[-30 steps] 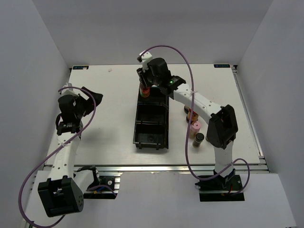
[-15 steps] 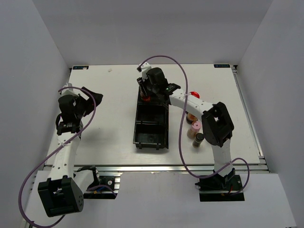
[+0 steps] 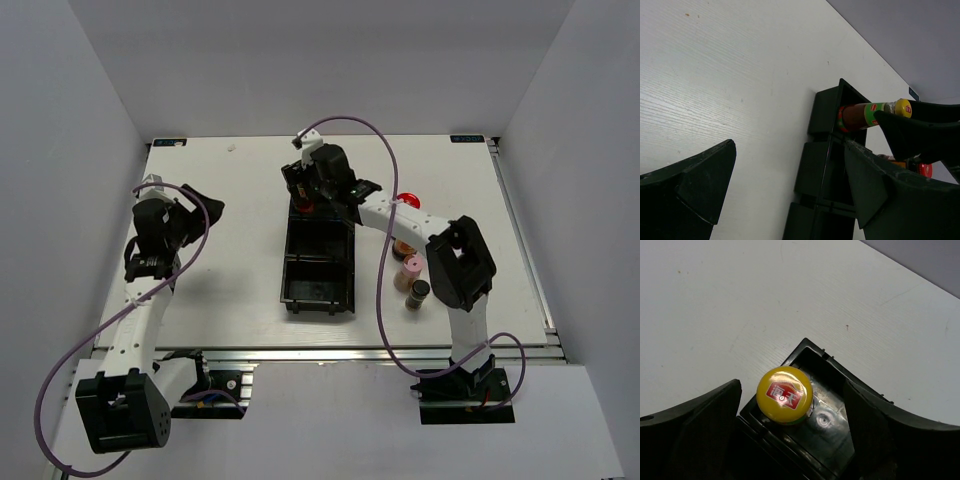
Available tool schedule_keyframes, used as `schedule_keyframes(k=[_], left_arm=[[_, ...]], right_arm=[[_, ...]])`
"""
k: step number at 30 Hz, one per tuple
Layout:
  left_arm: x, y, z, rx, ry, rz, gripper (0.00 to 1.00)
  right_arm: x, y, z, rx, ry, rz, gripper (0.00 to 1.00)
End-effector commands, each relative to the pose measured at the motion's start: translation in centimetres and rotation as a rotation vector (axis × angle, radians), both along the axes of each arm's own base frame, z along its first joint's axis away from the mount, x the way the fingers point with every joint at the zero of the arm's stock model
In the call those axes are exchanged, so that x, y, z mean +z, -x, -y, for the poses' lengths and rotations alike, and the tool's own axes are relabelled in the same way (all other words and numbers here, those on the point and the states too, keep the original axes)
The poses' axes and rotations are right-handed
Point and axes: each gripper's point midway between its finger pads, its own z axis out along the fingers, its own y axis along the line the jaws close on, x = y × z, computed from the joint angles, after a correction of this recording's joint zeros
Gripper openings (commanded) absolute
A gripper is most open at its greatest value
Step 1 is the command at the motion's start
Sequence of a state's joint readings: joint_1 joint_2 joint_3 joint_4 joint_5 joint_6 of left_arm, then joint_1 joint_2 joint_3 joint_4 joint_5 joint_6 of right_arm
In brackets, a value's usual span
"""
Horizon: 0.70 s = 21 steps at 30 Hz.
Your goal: Organize the condiment bottles
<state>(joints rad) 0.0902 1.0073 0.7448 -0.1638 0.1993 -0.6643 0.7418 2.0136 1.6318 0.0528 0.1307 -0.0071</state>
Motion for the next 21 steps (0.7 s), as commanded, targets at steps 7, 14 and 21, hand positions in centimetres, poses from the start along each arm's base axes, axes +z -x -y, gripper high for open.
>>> schedule_keyframes(k=[7, 14, 21], left_arm=[[1.7, 0.0, 1.1, -0.02, -0.031, 0.021, 0.98], [1.2, 0.1, 4.1, -0.102, -0.073, 0.017, 0.98], [1.2, 0.0, 7.1, -0.246, -0.186, 0.087, 0.98]], right_arm=[[11.8, 0.6, 4.8, -0.193, -0.12, 0.177, 0.89], [10.6, 5.1, 17.1, -0.61, -0.022, 0.123, 0.89], [7.1, 15.4, 28.5, -0.847, -0.076, -0.051, 0.89]])
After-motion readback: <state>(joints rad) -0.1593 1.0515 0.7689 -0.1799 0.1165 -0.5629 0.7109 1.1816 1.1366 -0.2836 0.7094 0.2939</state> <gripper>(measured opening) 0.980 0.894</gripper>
